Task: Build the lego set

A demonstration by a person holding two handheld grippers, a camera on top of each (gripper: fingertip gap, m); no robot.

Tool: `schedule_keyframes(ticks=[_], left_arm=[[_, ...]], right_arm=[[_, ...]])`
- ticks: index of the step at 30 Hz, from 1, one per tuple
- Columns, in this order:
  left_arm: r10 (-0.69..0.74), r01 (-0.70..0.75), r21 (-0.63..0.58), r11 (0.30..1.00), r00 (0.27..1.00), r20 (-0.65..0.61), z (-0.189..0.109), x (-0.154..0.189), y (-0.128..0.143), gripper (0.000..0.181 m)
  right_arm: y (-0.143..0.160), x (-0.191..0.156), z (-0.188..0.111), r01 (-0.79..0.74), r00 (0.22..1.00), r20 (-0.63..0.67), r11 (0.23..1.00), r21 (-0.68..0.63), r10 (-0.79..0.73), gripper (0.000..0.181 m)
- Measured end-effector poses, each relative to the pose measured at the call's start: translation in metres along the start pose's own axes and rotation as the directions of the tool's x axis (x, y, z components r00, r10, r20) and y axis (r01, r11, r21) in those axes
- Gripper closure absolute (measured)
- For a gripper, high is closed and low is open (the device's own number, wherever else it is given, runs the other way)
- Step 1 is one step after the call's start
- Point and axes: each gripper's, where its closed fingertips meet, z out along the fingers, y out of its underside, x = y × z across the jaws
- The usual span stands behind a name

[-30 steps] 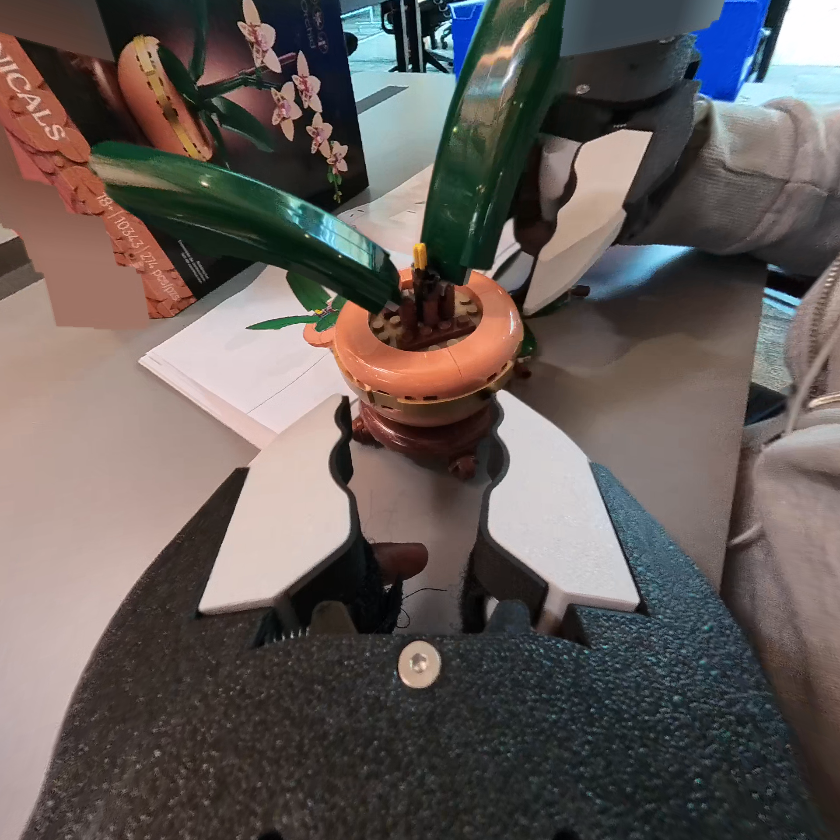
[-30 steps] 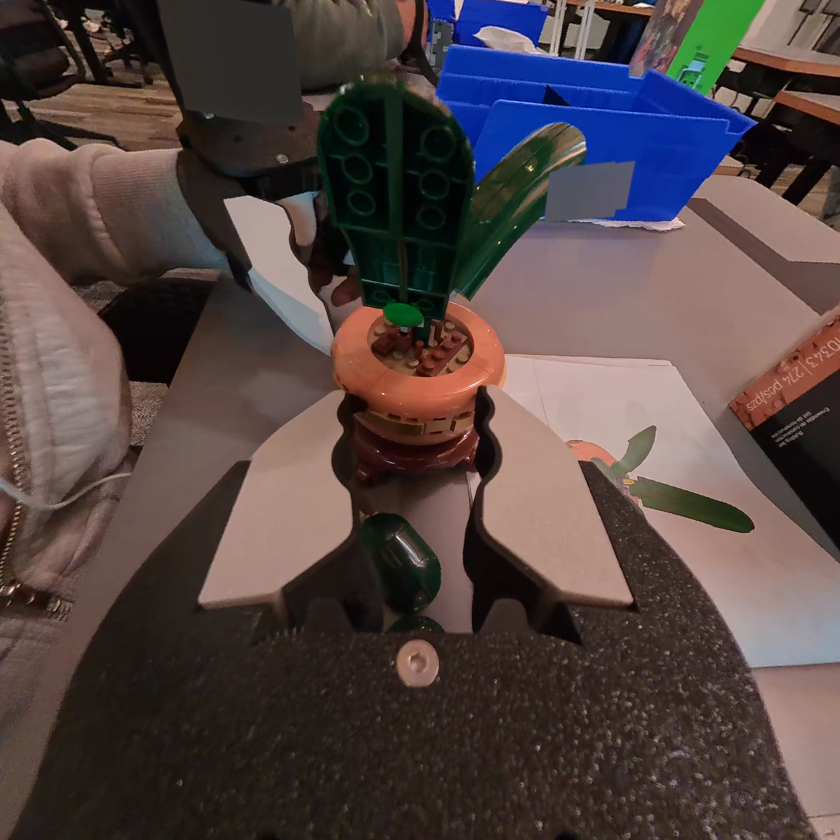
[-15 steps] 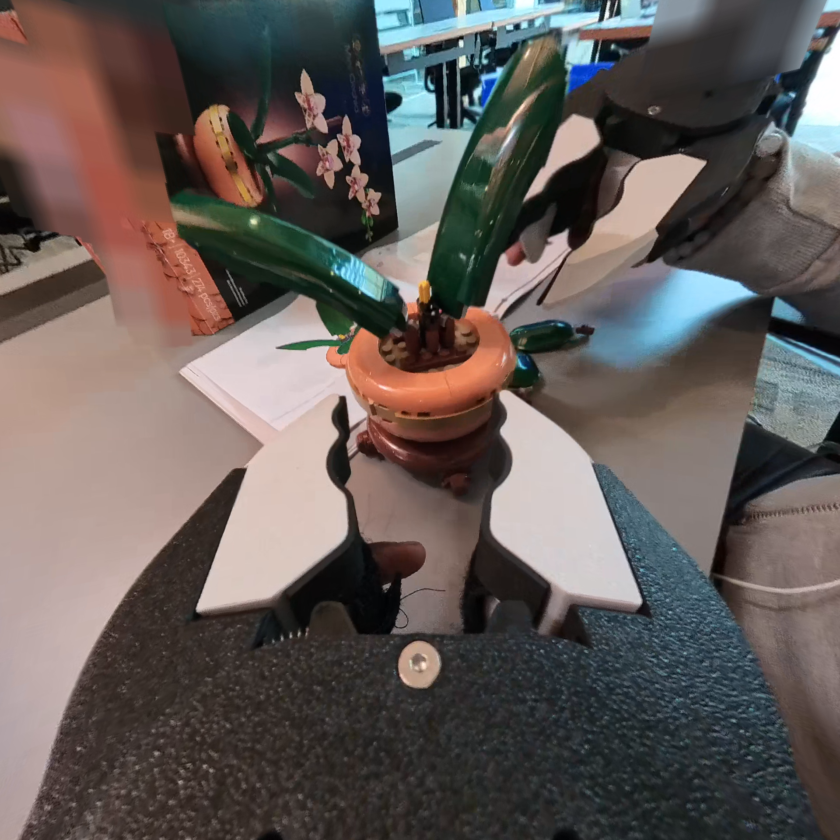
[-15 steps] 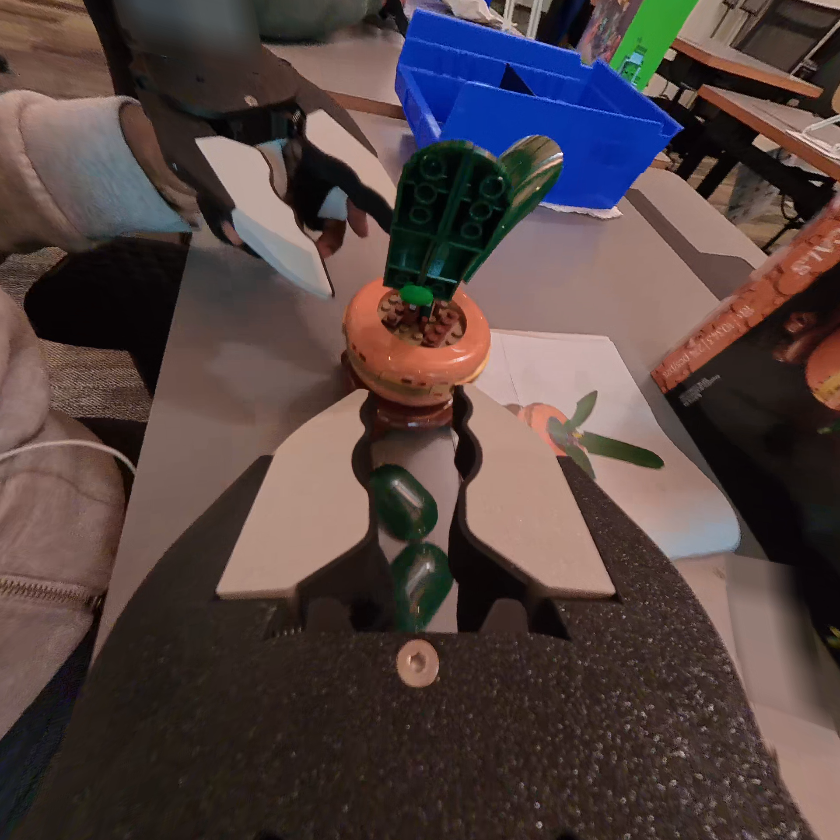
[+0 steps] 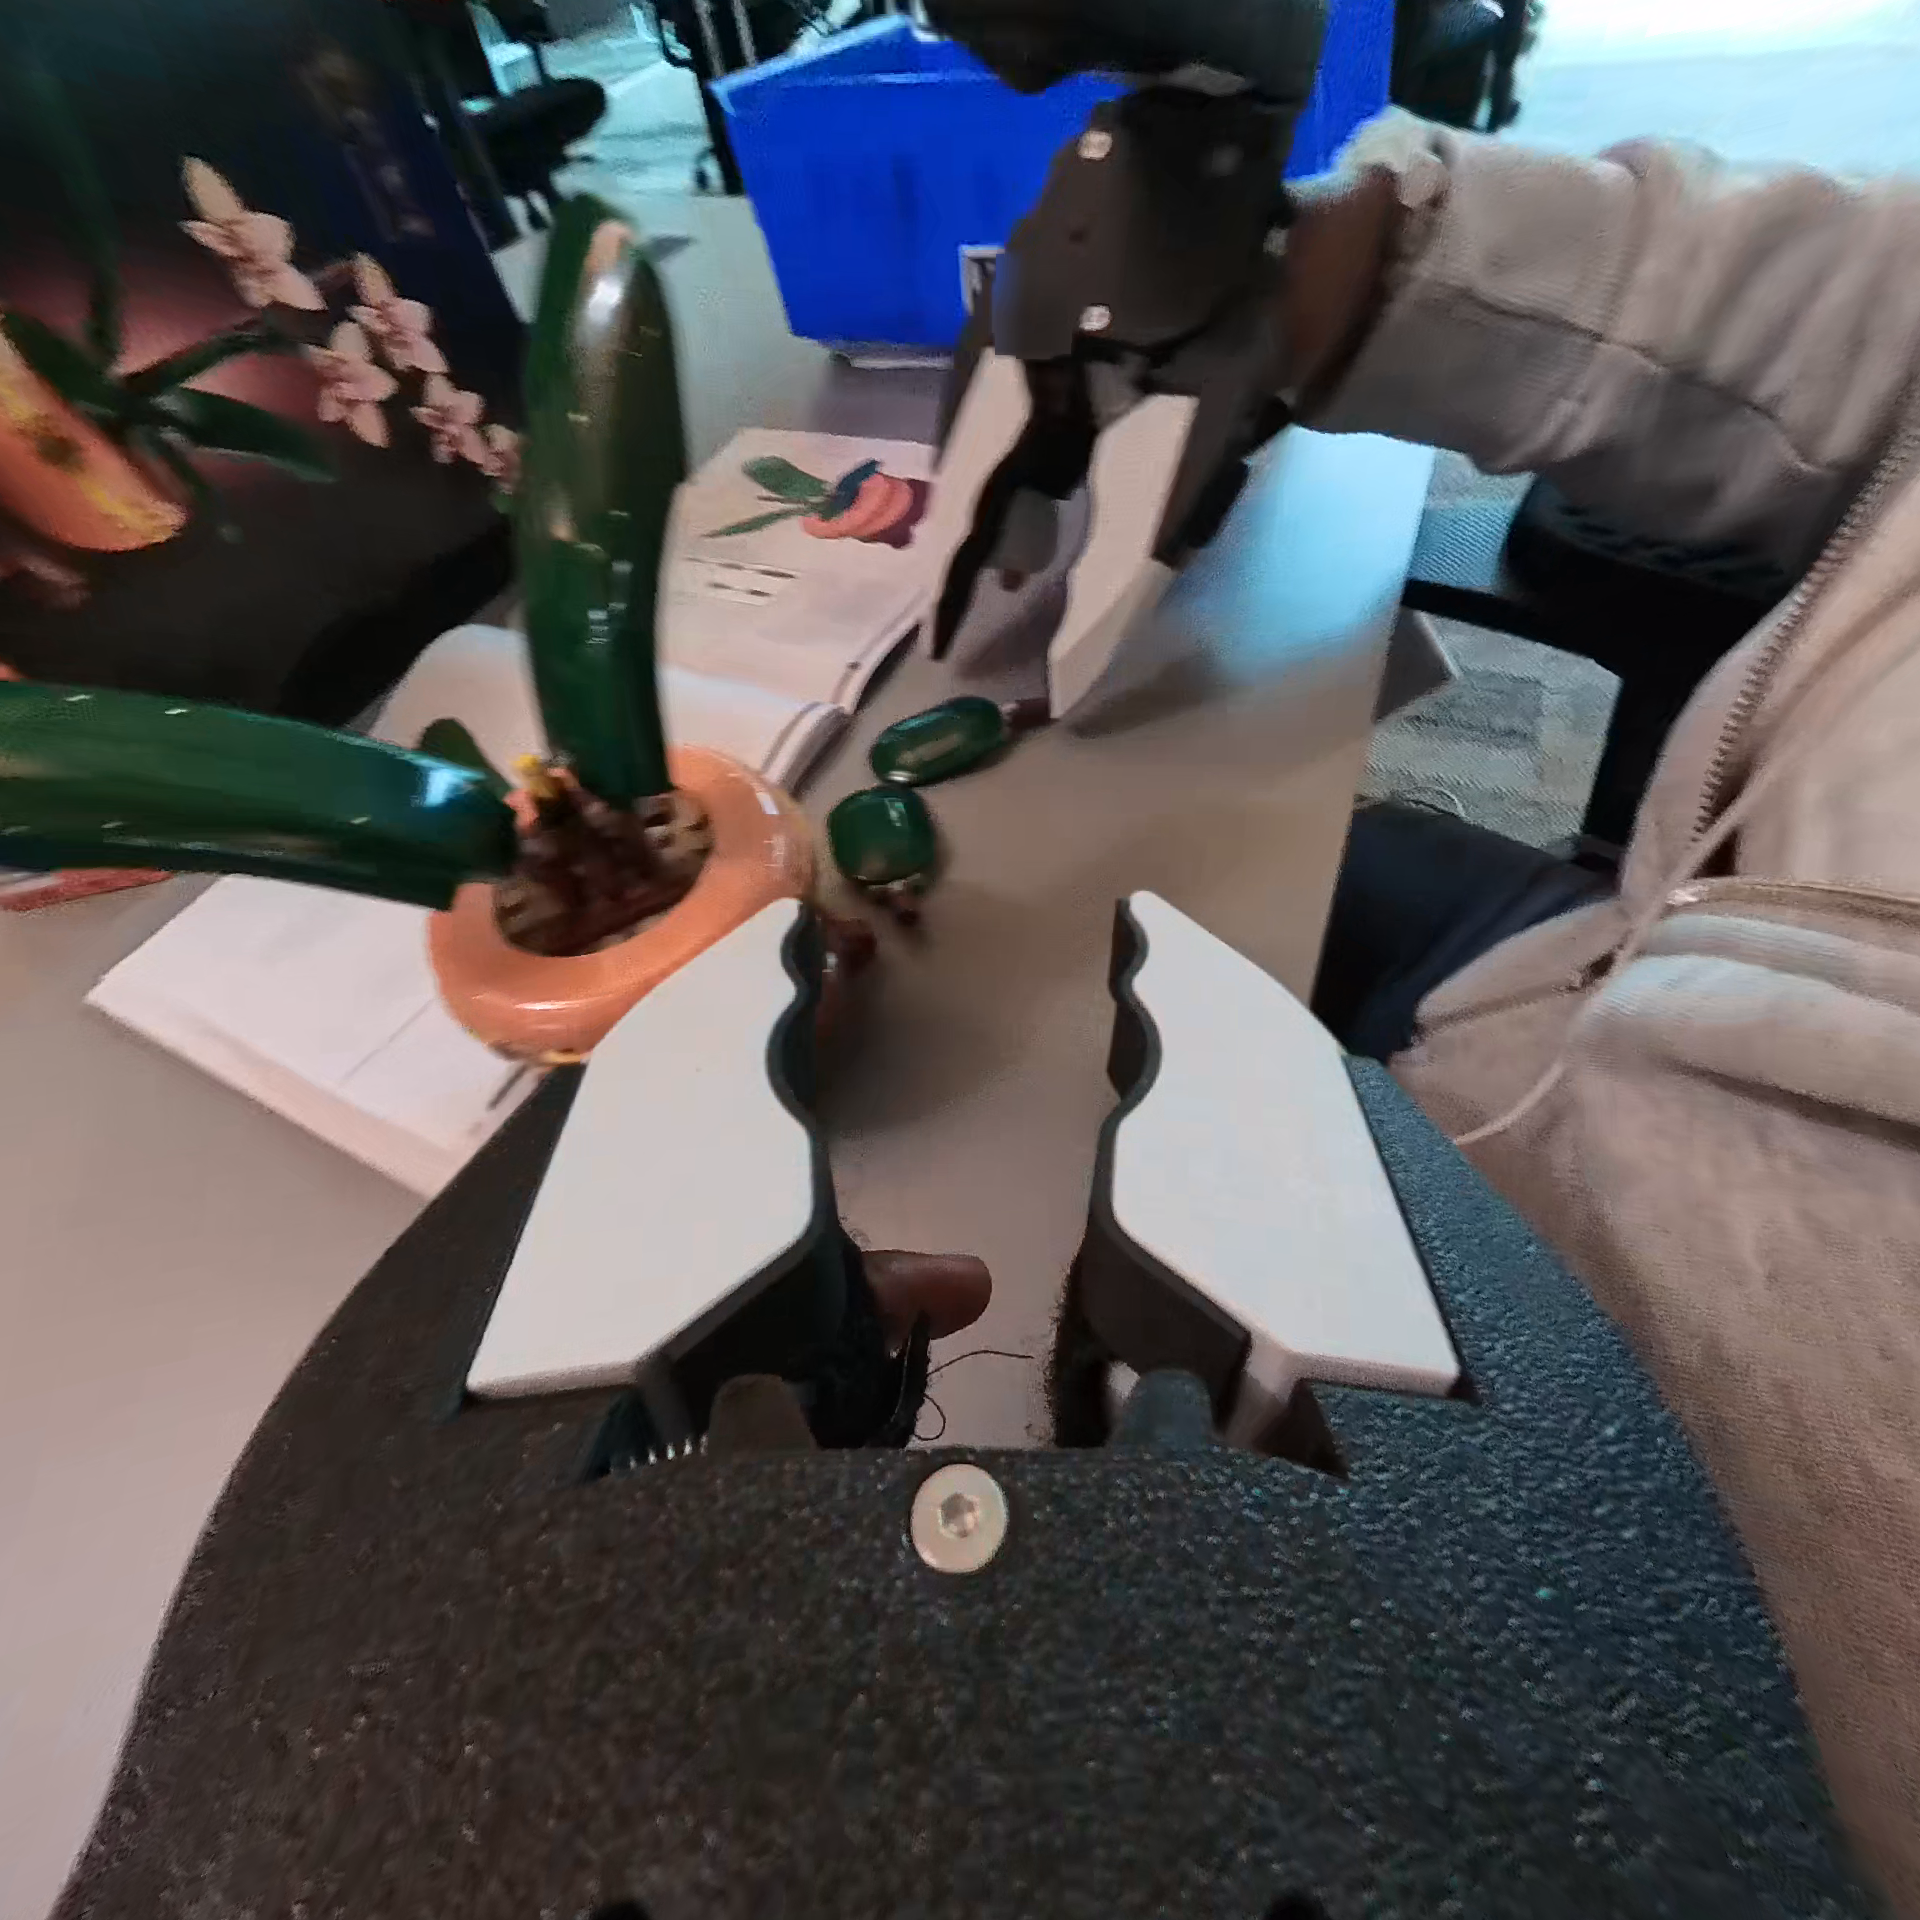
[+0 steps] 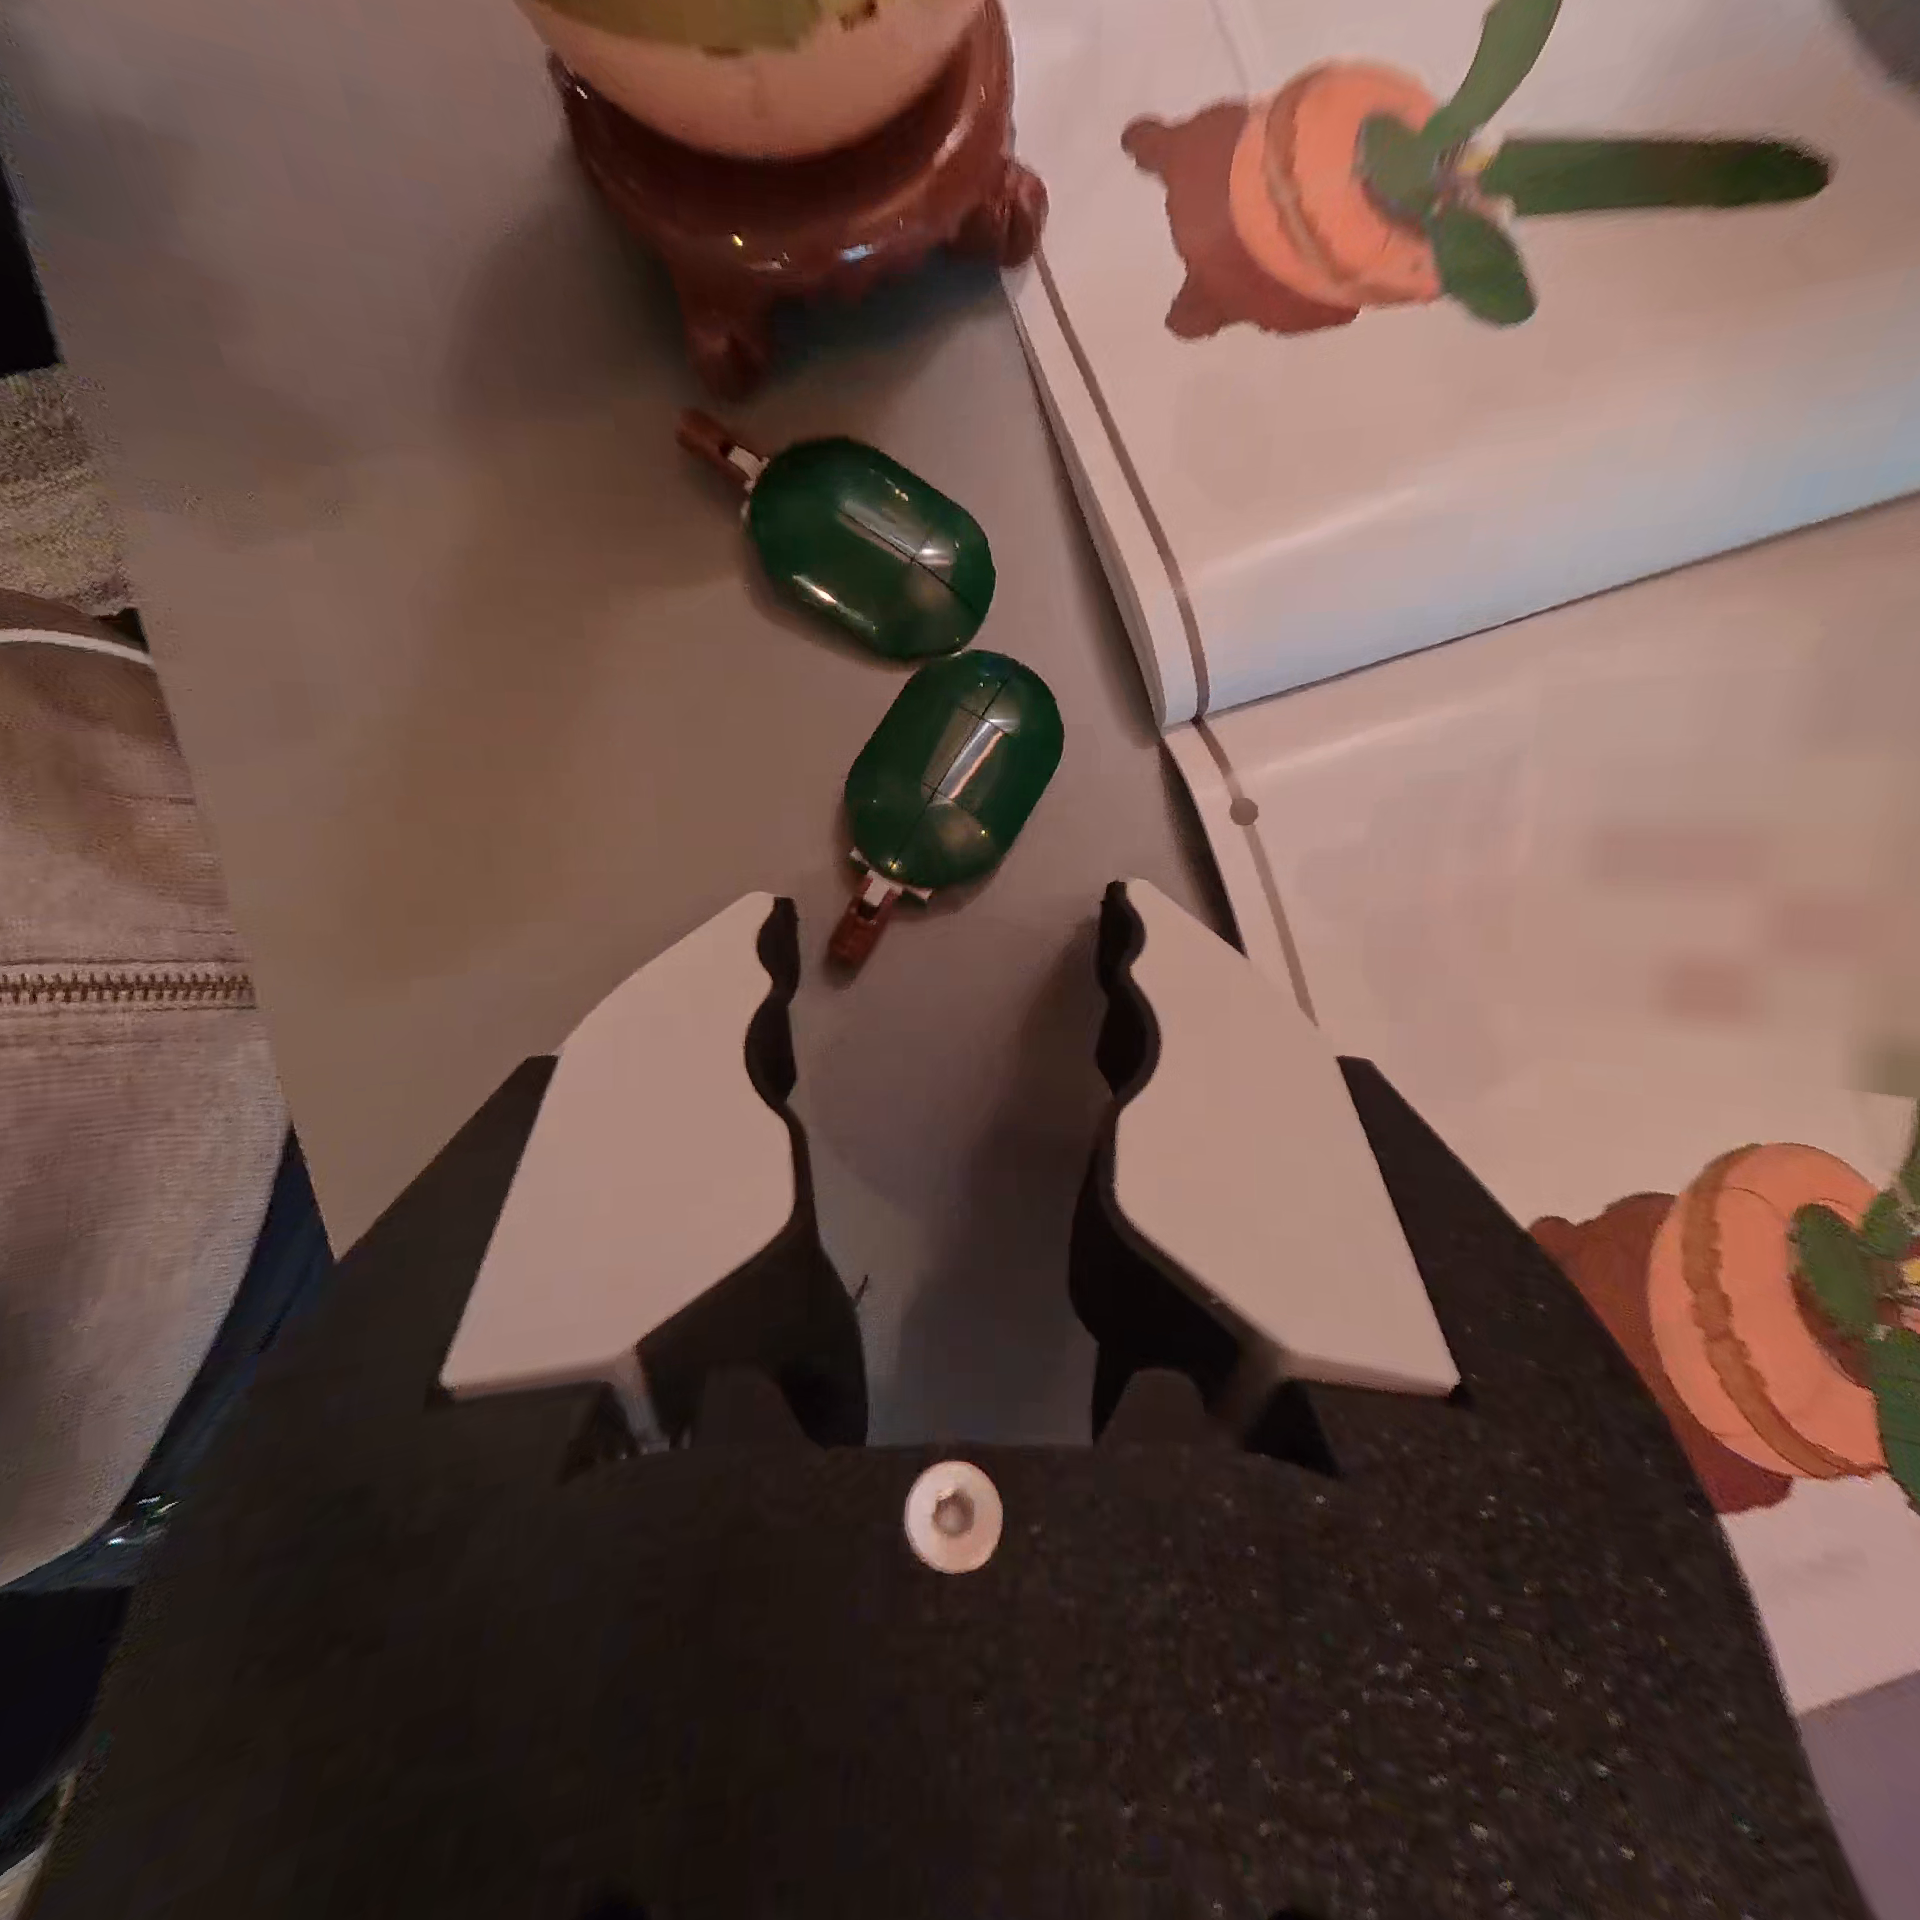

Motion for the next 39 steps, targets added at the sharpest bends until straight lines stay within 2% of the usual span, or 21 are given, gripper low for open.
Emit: schedule_keyframes(ticks=[3,5,6,8,14,18,22,25,30,34,37,39], left_arm=[[0.018,-0.019,-0.028,0.999,0.999,-0.030,0.007,0.013,0.005,0.127],[0.007,-0.008,-0.019,1.000,0.999,-0.037,0.010,0.015,0.004,0.127],[-0.012,0.011,-0.004,1.000,0.999,-0.039,0.011,0.016,0.002,0.127],[-0.057,0.059,0.030,0.998,0.997,-0.053,0.013,0.017,-0.002,0.127],[-0.211,0.221,0.117,0.968,0.973,-0.093,0.016,0.022,-0.013,0.127],[-0.293,0.306,0.135,0.943,0.950,-0.106,0.022,0.033,-0.014,0.128],[-0.384,0.398,0.179,0.900,0.917,-0.108,0.031,0.038,-0.021,0.130],[-0.478,0.503,0.251,0.827,0.864,-0.159,0.037,0.037,-0.036,0.133],[-0.580,0.665,0.301,0.684,0.746,-0.329,0.035,0.038,-0.057,0.142],[-0.590,0.720,0.344,0.603,0.692,-0.416,0.028,0.035,-0.066,0.170],[-0.586,0.730,0.330,0.598,0.680,-0.441,0.025,0.034,-0.064,0.174],[-0.564,0.708,0.326,0.626,0.700,-0.438,0.022,0.033,-0.063,0.176]], right_arm=[[-0.005,0.001,0.008,-0.010,1.000,0.009,0.999,-0.046,0.010,0.124],[-0.008,0.001,0.010,-0.004,1.000,0.001,0.997,-0.072,0.004,0.133],[-0.009,0.000,0.011,-0.007,1.000,0.003,0.997,-0.079,0.008,0.146],[-0.011,-0.003,0.012,-0.001,1.000,0.005,0.998,-0.068,0.002,0.151],[-0.010,-0.008,0.008,-0.095,0.995,0.038,0.993,0.066,0.092,0.153],[-0.022,-0.016,-0.004,-0.148,0.988,0.072,0.962,0.227,0.135,0.153],[-0.058,-0.040,-0.035,-0.051,0.998,0.060,0.869,0.493,0.025,0.153],[-0.077,-0.059,-0.053,0.094,0.995,-0.042,0.799,0.593,-0.086,0.153],[-0.087,-0.082,-0.065,0.276,0.961,-0.165,0.739,0.614,-0.222,0.153],[-0.089,-0.092,-0.062,0.360,0.933,-0.216,0.732,0.578,-0.289,0.153],[-0.090,-0.094,-0.061,0.385,0.923,-0.227,0.734,0.559,-0.311,0.153],[-0.088,-0.098,-0.062,0.364,0.929,-0.166,0.743,0.561,-0.329,0.151]])
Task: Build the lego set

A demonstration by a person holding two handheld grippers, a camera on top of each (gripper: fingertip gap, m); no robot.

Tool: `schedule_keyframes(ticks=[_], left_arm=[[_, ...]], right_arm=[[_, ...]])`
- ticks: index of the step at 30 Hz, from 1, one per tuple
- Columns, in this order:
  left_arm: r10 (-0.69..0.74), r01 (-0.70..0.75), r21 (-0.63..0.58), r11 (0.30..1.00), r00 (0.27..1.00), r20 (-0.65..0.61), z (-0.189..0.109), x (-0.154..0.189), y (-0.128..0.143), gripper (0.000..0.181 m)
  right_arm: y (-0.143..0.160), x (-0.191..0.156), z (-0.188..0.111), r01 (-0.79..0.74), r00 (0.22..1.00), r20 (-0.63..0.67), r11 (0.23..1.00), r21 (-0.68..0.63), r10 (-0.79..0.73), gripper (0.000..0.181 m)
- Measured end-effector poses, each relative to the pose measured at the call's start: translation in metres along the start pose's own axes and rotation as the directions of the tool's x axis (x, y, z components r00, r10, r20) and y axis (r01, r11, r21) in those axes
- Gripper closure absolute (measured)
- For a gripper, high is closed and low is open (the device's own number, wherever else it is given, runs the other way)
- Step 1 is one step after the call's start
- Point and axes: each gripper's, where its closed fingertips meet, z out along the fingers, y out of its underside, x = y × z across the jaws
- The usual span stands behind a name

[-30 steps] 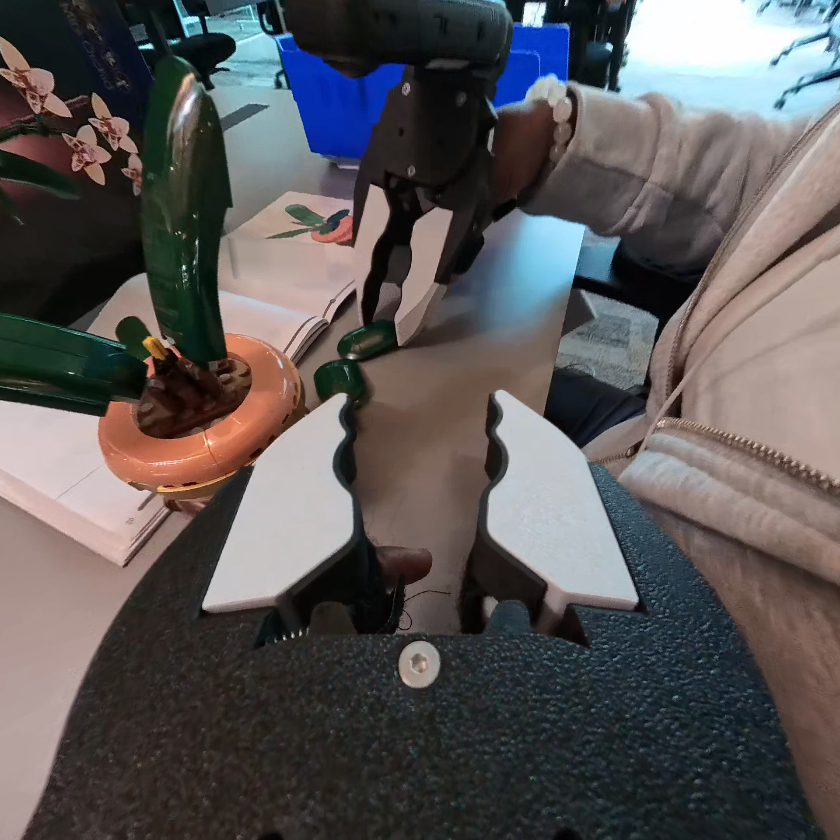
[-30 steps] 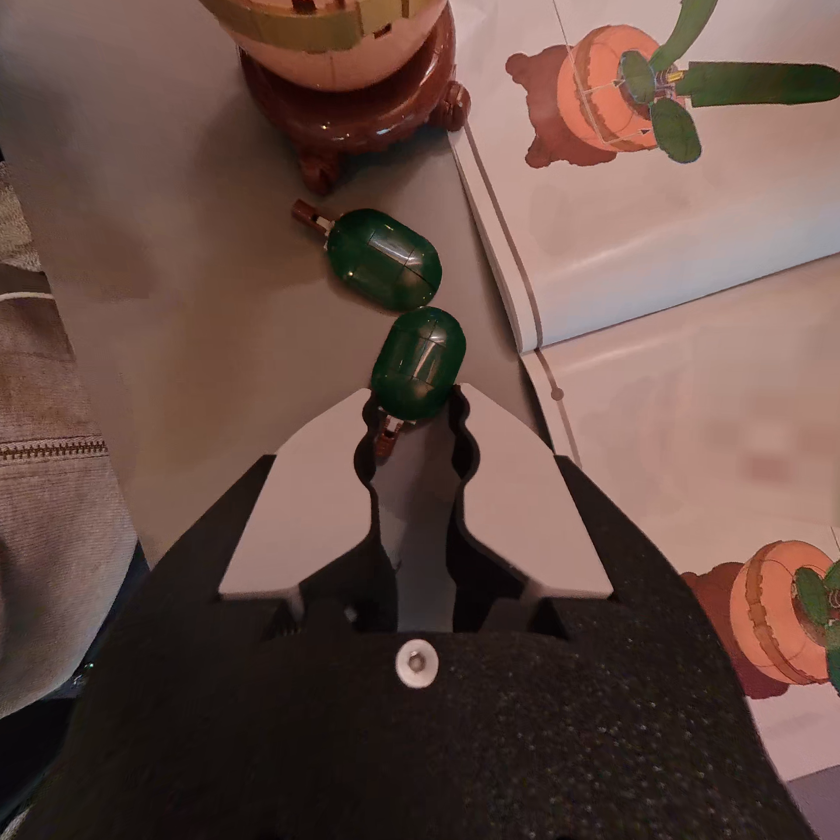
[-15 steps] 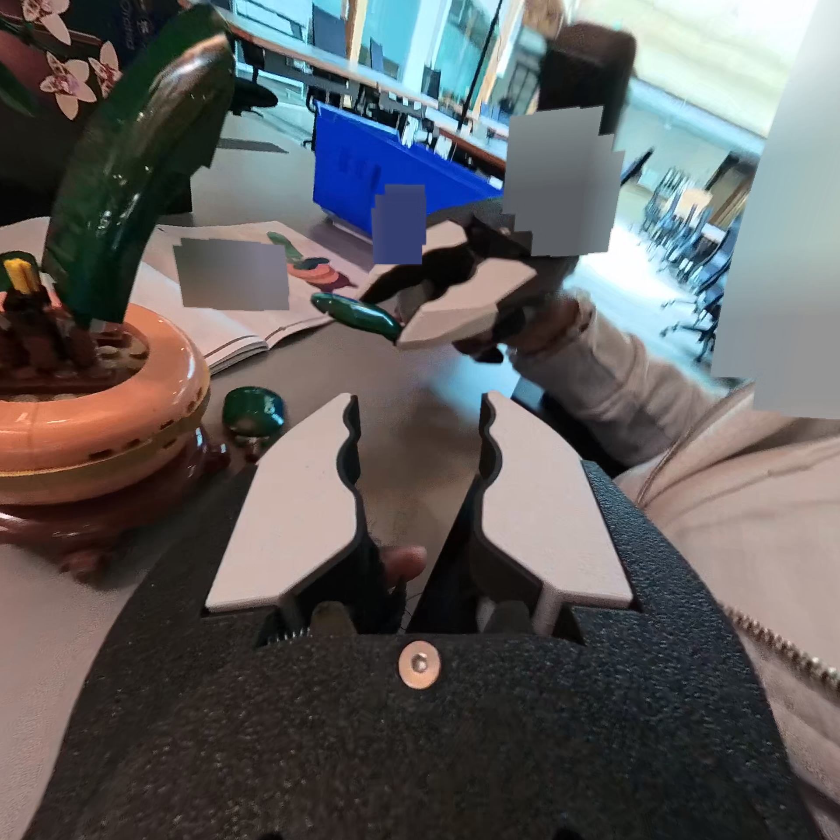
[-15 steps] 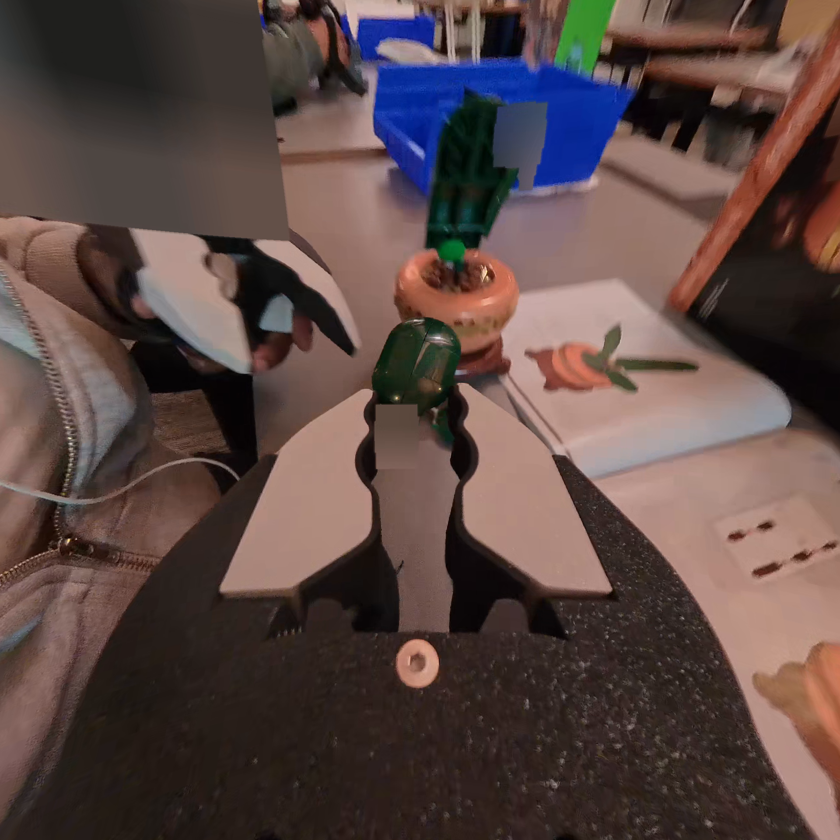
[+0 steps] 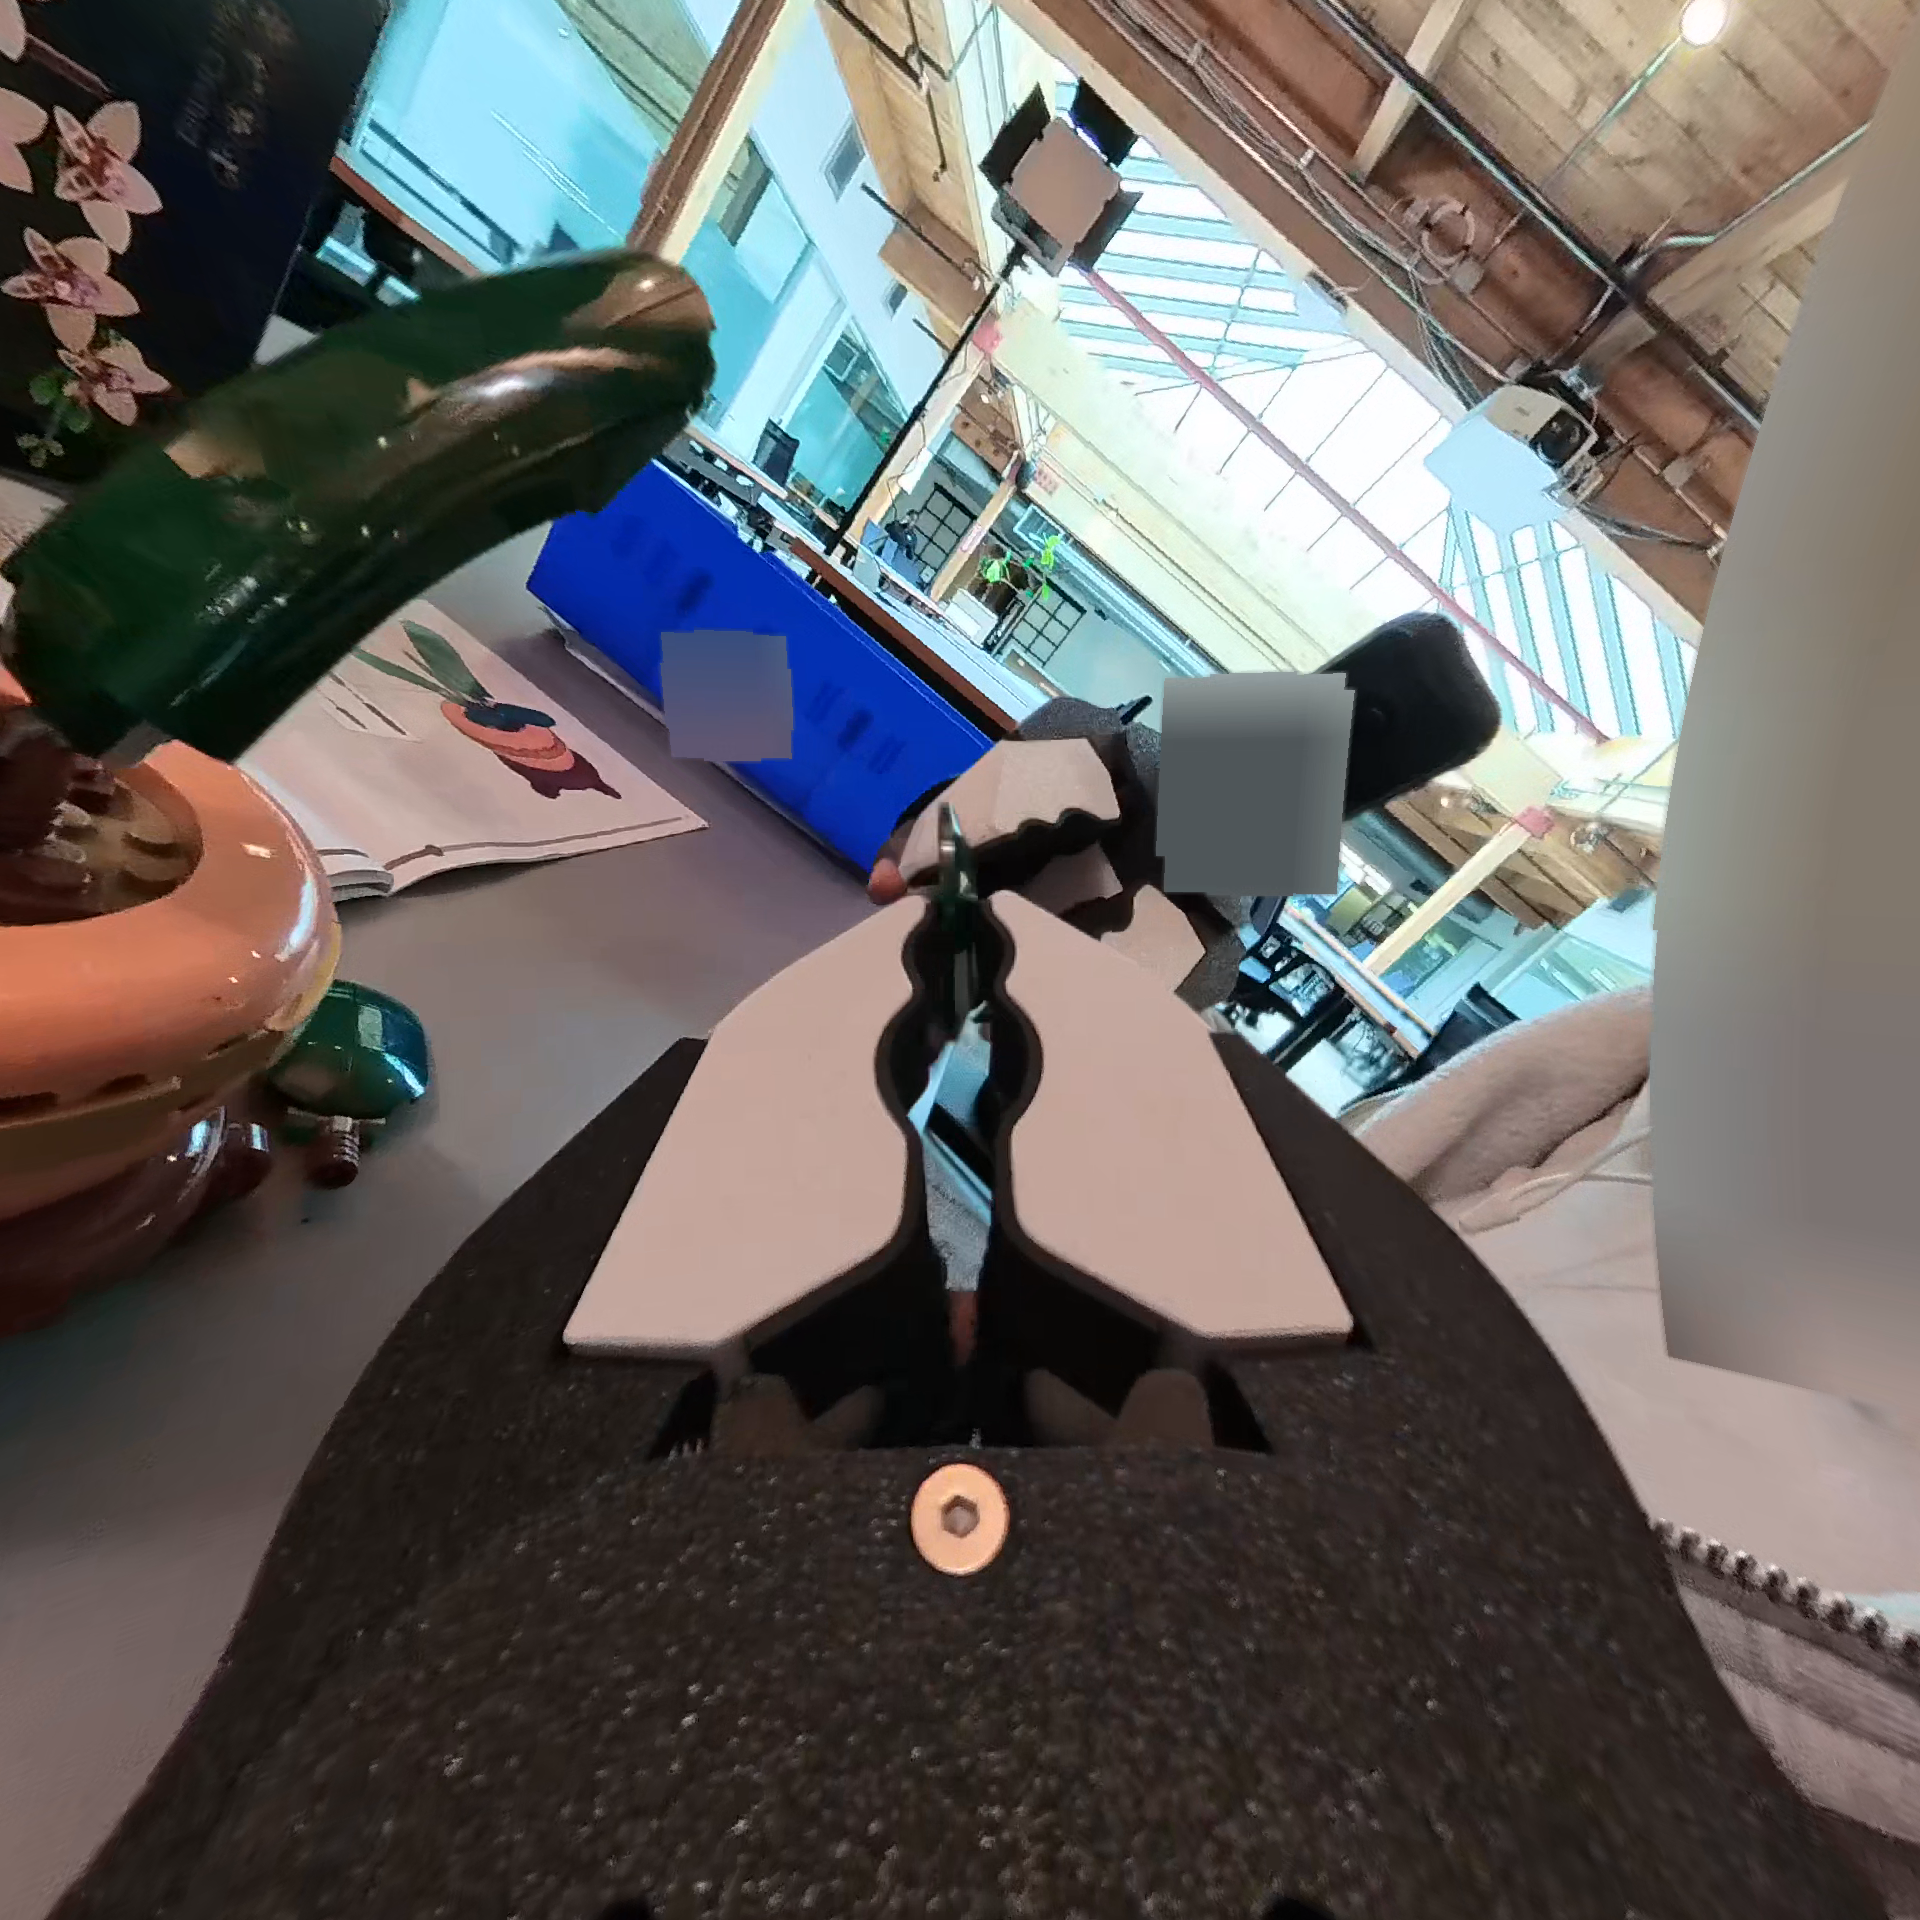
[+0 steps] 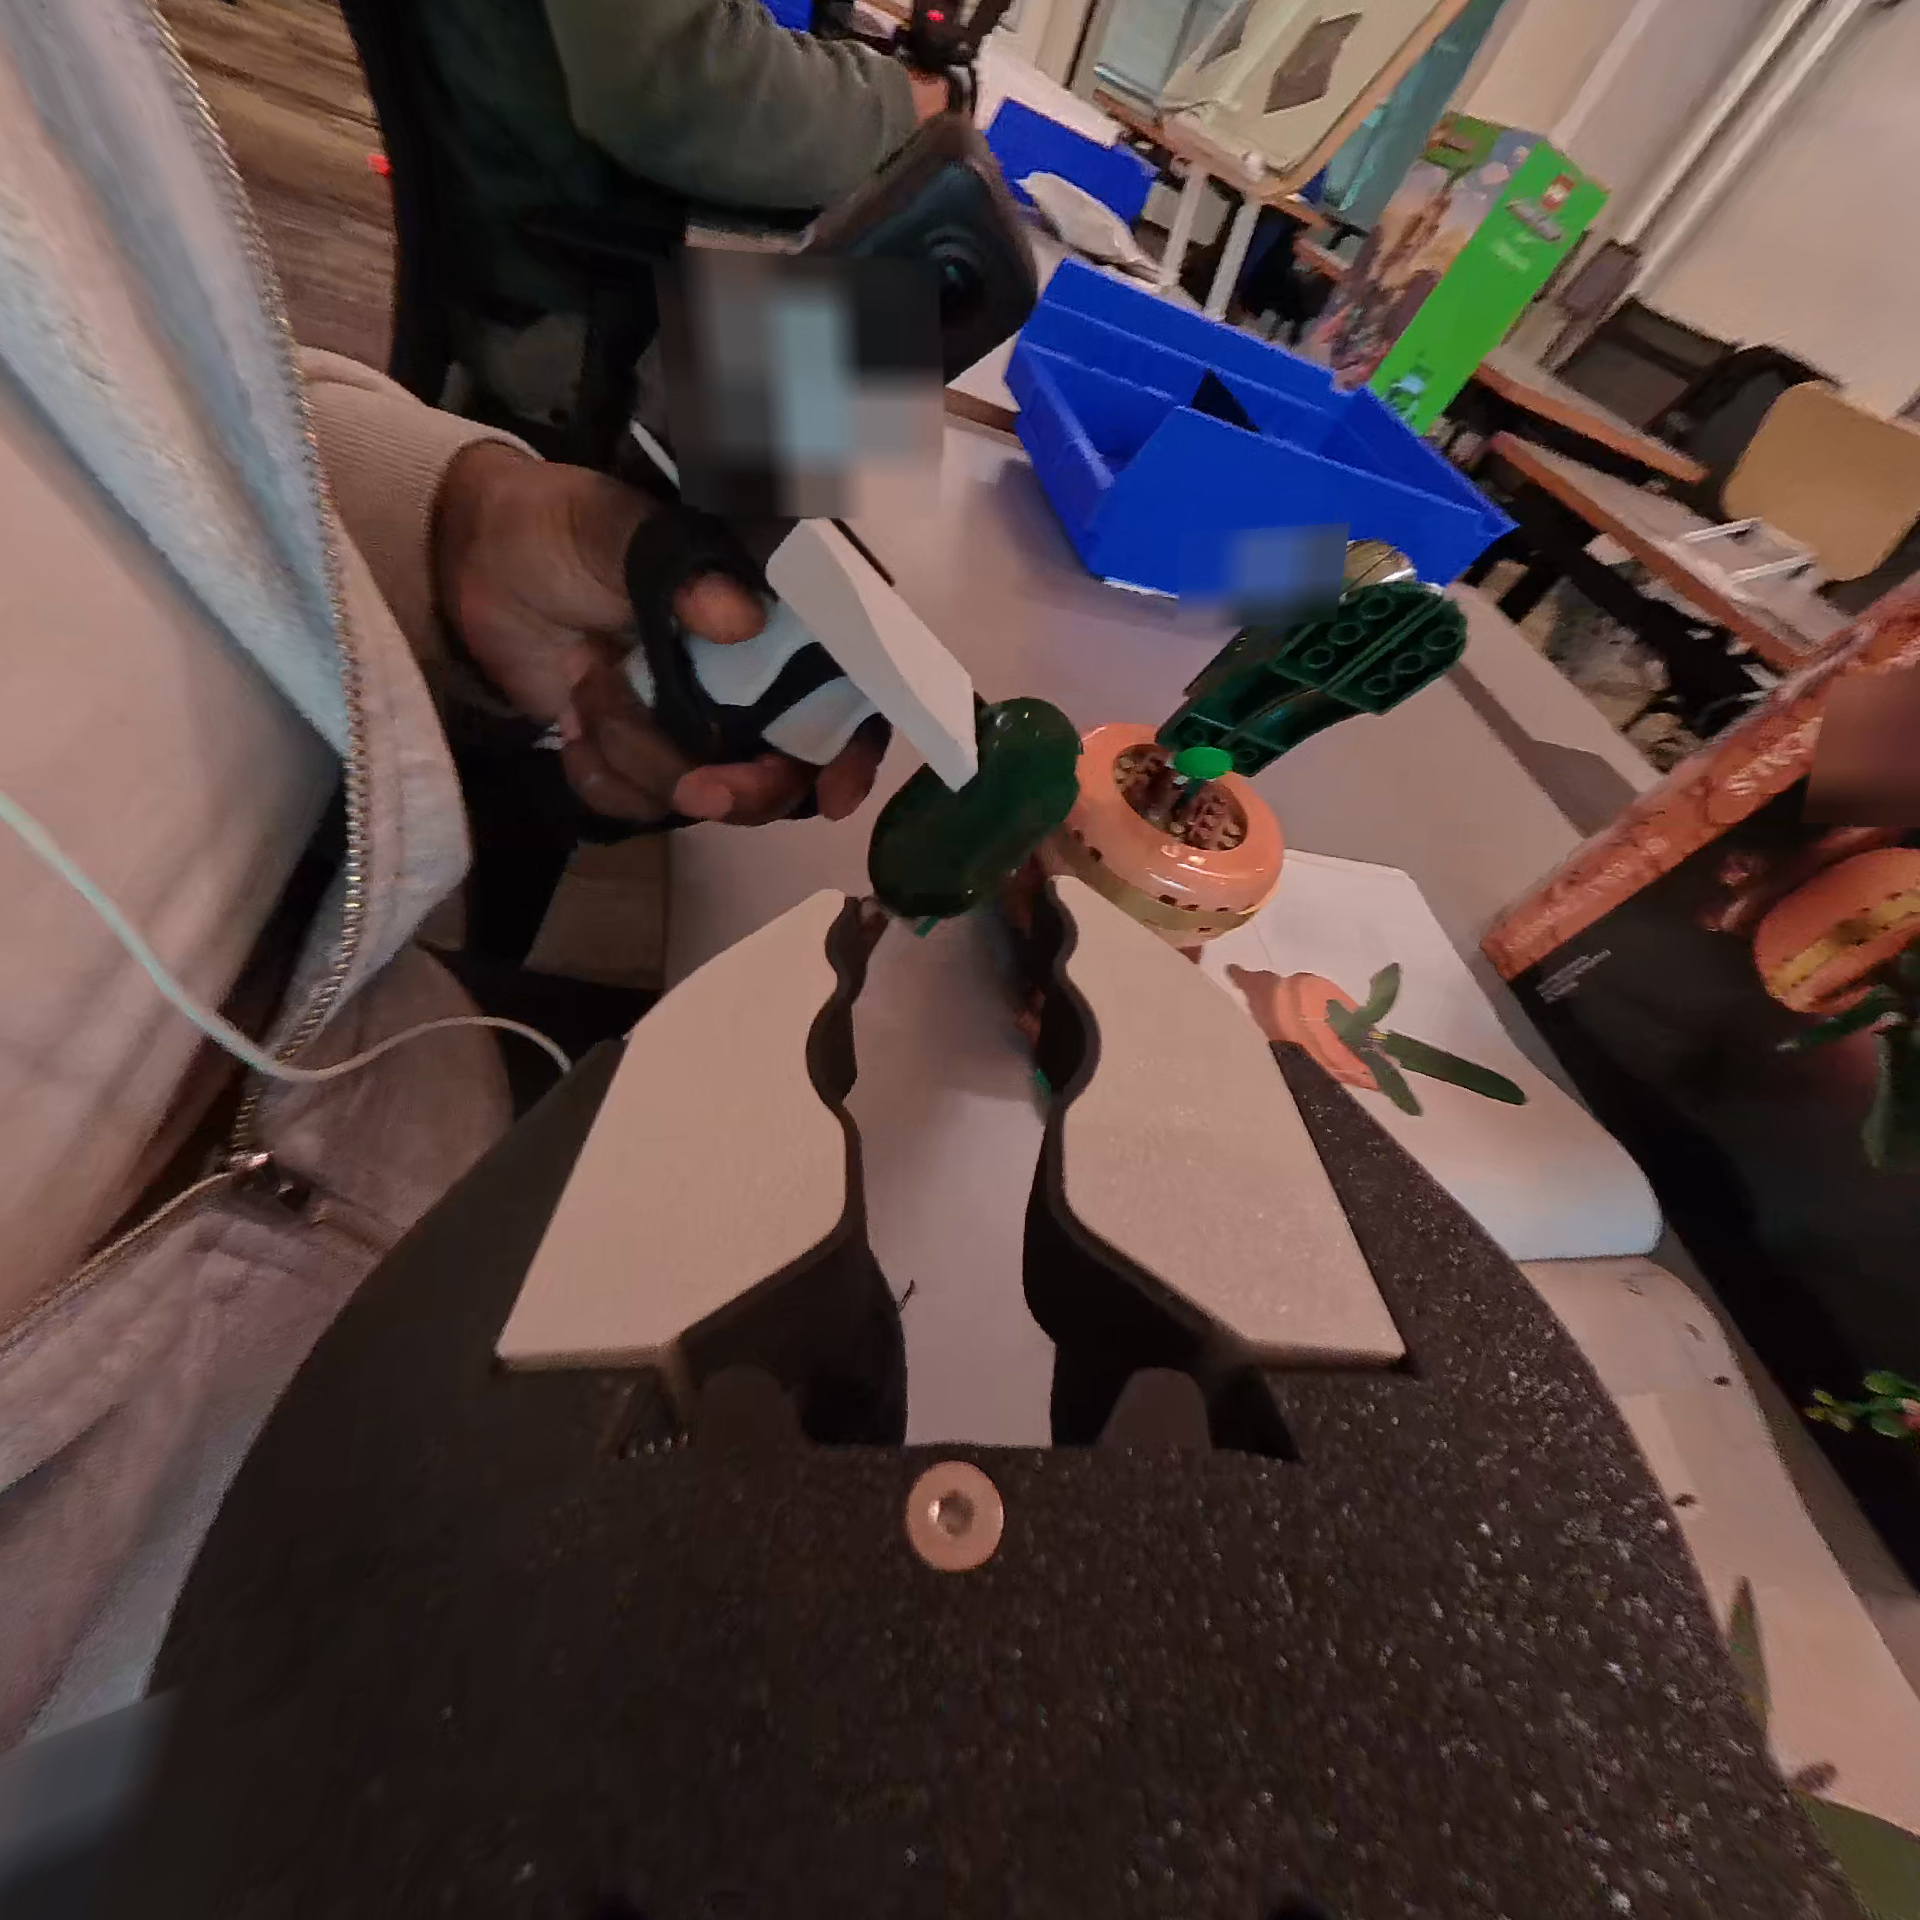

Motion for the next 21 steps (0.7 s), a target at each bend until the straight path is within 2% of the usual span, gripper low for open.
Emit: schedule_keyframes(ticks=[3,7,8,9,11,15,17,19,21], left_arm=[[0.073,-0.076,-0.083,0.994,0.997,-0.040,-0.004,0.005,0.002,0.176],[0.163,-0.180,-0.185,0.966,0.981,-0.102,-0.004,0.011,0.005,0.176],[0.189,-0.209,-0.207,0.956,0.976,-0.113,-0.003,0.013,0.007,0.176],[0.215,-0.238,-0.227,0.944,0.969,-0.123,-0.002,0.014,0.008,0.176],[0.262,-0.287,-0.256,0.923,0.957,-0.128,0.001,0.014,0.009,0.175],[0.344,-0.360,-0.251,0.898,0.933,-0.107,-0.001,0.012,0.001,0.172],[0.378,-0.387,-0.262,0.884,0.922,-0.086,-0.004,0.008,0.002,0.157],[0.416,-0.417,-0.293,0.860,0.907,-0.070,-0.003,0.003,0.010,0.154],[0.485,-0.479,-0.304,0.824,0.872,-0.060,0.003,0.002,0.017,0.155]], right_arm=[[-0.001,0.002,-0.005,-0.133,0.986,0.104,0.991,-0.001,0.133,0.145],[0.013,-0.008,0.007,-0.249,0.916,0.288,0.959,-0.134,0.278,0.135],[0.014,-0.015,0.011,-0.259,0.893,0.339,0.954,-0.154,0.297,0.135],[0.013,-0.019,0.015,-0.271,0.874,0.374,0.950,-0.156,0.311,0.142],[0.005,-0.024,0.020,-0.314,0.843,0.422,0.942,-0.119,0.334,0.171],[-0.010,-0.013,0.014,-0.500,0.781,0.435,0.866,0.006,0.448,0.172],[-0.018,0.000,0.006,-0.595,0.745,0.438,0.798,0.098,0.502,0.172],[-0.025,0.010,-0.002,-0.641,0.735,0.434,0.743,0.193,0.521,0.172],[-0.027,0.012,-0.004,-0.640,0.746,0.418,0.731,0.234,0.519,0.172]])
